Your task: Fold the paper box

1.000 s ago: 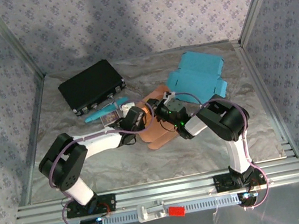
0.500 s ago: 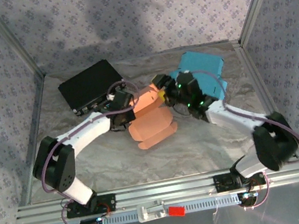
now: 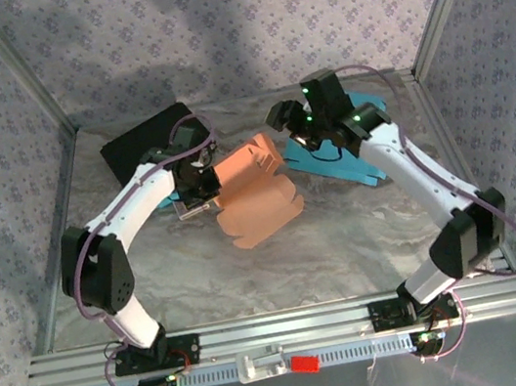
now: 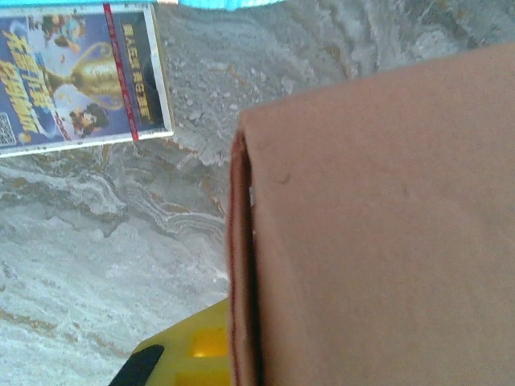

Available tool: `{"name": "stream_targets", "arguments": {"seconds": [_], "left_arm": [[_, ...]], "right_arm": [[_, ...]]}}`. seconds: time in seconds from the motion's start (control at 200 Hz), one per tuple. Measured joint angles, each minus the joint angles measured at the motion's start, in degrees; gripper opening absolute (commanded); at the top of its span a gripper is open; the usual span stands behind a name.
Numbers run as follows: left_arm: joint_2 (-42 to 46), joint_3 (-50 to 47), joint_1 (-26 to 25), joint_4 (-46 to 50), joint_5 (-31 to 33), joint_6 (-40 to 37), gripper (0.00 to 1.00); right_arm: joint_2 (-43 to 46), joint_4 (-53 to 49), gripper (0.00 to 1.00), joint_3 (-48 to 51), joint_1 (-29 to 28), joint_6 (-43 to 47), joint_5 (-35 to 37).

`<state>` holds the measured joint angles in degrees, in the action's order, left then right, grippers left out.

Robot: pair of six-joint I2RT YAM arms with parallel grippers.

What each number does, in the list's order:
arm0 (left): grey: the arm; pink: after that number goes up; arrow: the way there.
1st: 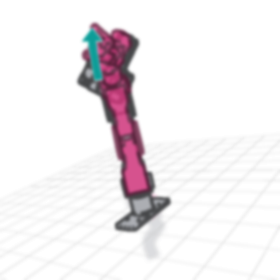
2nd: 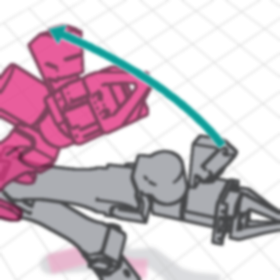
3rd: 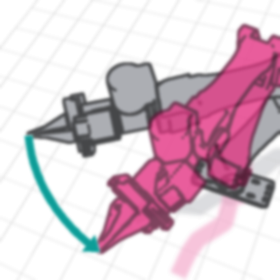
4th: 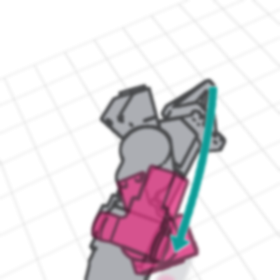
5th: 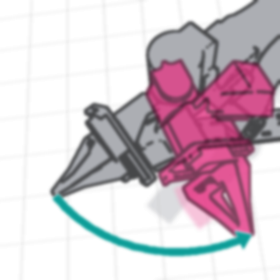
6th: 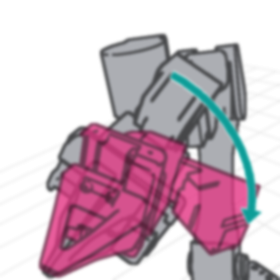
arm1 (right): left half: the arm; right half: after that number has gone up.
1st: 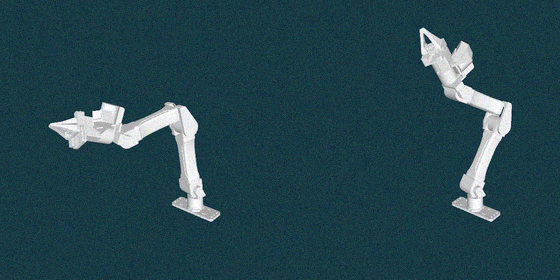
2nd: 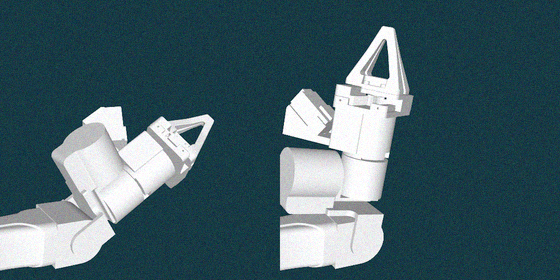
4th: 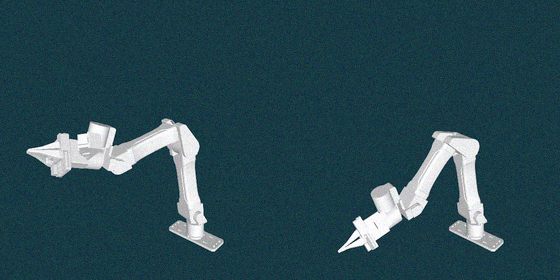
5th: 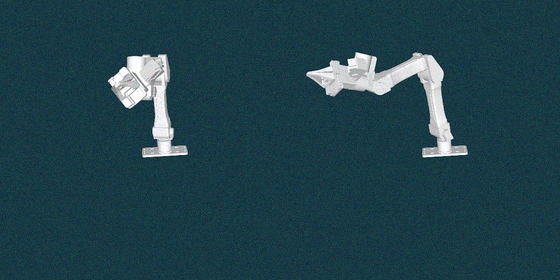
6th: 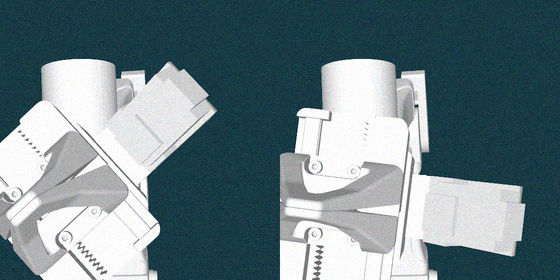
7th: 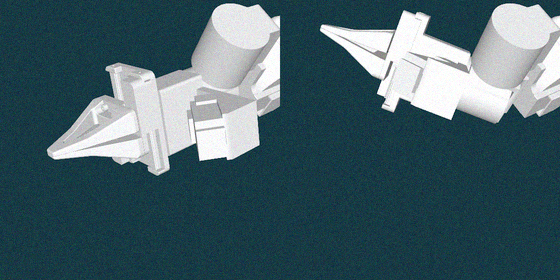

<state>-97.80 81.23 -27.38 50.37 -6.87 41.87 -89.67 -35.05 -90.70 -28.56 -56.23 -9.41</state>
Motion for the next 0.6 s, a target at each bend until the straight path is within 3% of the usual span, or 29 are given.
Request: {"name": "stream_targets", "arguments": {"seconds": [0.22, 0.6], "left_arm": [[-0.59, 0.85, 0.0, 4.22, -1.57, -0.02, 0.0], [-0.59, 1.55, -0.07, 5.25, -2.99, -0.02, 0.0]], "right_arm": [[-7.67, -6.38, 0.62, -8.31, -4.92, 1.22, -0.55], [-20.96, -9.46, 0.57, -17.75, -4.52, 2.75, -0.83]]}}
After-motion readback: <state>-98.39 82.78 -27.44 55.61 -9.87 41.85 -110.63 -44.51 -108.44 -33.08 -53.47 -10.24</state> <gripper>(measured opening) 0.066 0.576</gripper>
